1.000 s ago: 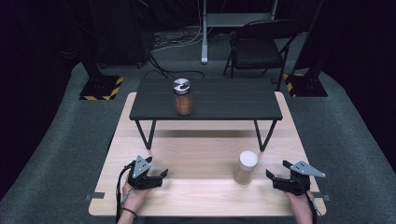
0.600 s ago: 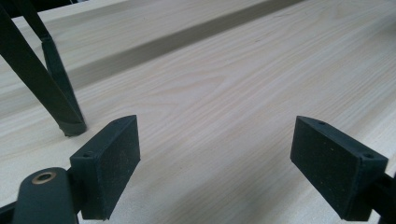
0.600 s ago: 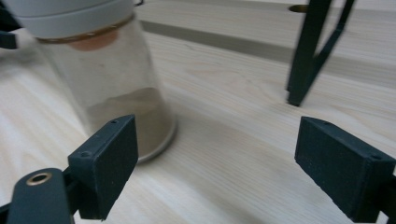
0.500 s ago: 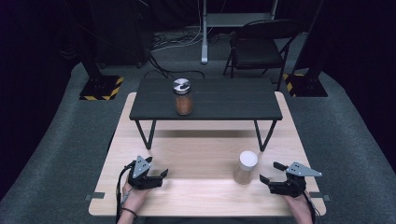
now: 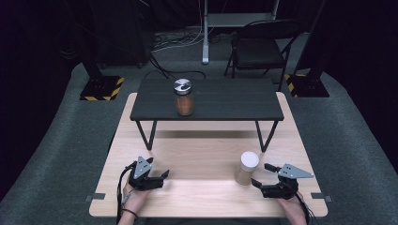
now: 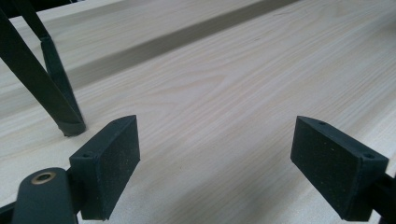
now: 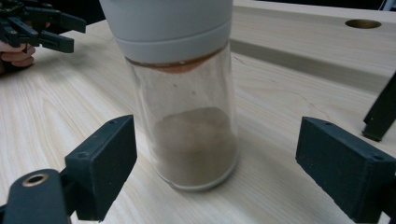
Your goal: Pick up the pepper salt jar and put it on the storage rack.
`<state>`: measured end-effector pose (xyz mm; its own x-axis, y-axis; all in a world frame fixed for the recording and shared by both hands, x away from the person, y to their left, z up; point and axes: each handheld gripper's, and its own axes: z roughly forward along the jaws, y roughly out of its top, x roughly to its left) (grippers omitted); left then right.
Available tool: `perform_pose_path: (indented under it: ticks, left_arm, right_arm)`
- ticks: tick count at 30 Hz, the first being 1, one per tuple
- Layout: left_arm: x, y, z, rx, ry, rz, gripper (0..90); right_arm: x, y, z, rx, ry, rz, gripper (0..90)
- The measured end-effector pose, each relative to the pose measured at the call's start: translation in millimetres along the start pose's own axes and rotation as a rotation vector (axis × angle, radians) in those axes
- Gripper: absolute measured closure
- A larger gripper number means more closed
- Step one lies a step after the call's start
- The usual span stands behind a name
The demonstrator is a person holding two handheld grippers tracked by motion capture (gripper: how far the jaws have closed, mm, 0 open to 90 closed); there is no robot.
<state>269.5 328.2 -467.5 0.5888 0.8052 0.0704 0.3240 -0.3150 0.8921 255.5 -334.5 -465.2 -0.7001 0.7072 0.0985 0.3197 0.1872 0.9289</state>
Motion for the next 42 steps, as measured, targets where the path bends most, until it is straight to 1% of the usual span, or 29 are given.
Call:
perform_pose_path:
  ticks: [7, 13, 15, 21, 27, 28, 29, 30, 31, 33, 36, 39, 42]
  left_arm:
    - [0.0, 0.0, 0.0, 0.000, 0.001, -0.002, 14.8]
    - [-0.1, -0.2, -0.1, -0.001, 0.001, -0.003, 14.7]
    - [-0.1, -0.4, 0.0, -0.002, 0.001, -0.005, 14.7]
    - [-0.1, 0.0, -0.1, 0.000, 0.000, -0.003, 14.7]
    - [0.3, -0.1, 0.0, 0.000, -0.002, -0.007, 14.6]
    - [0.4, 0.1, -0.1, 0.001, -0.002, -0.006, 14.6]
    - [0.3, -0.1, 0.0, 0.000, -0.002, -0.007, 14.6]
    - [0.3, 0.0, 0.0, 0.000, -0.002, -0.007, 14.5]
    - [0.3, -0.1, 0.0, 0.000, -0.002, -0.008, 14.6]
    - [0.7, 0.0, 0.1, 0.000, -0.003, -0.008, 14.5]
    - [0.7, -0.1, 0.1, 0.000, -0.003, -0.008, 14.5]
    - [0.9, 0.0, 0.1, 0.000, -0.004, -0.009, 14.5]
    - [1.3, -0.2, 0.2, -0.001, -0.005, -0.012, 14.5]
  right_arm:
    - [5.9, 3.8, 10.5, -0.009, 0.001, -0.005, 11.3]
    - [11.9, 9.1, 20.9, -0.006, -0.003, -0.016, 11.1]
    - [12.7, 9.8, 23.9, -0.011, 0.000, -0.008, 11.1]
    - [15.8, 15.8, 32.3, -0.014, 0.005, -0.014, 12.6]
    - [18.0, 20.9, 39.3, -0.006, -0.009, -0.029, 19.3]
    - [17.9, 21.4, 40.3, -0.008, -0.010, -0.030, 21.2]
    - [18.1, 22.1, 41.2, -0.007, -0.011, -0.034, 25.3]
    - [17.3, 22.7, 42.0, -0.006, -0.005, -0.040, 29.2]
    - [16.6, 23.2, 42.6, -0.007, 0.003, -0.043, 30.9]
    - [20.3, 26.9, 43.3, 0.005, -0.007, -0.059, 31.5]
    - [20.4, 32.7, 43.5, 0.025, -0.007, -0.057, 31.9]
    - [22.1, 38.0, 44.0, 0.044, -0.018, -0.058, 32.0]
    - [22.2, 41.0, 45.3, 0.051, -0.025, -0.051, 32.0]
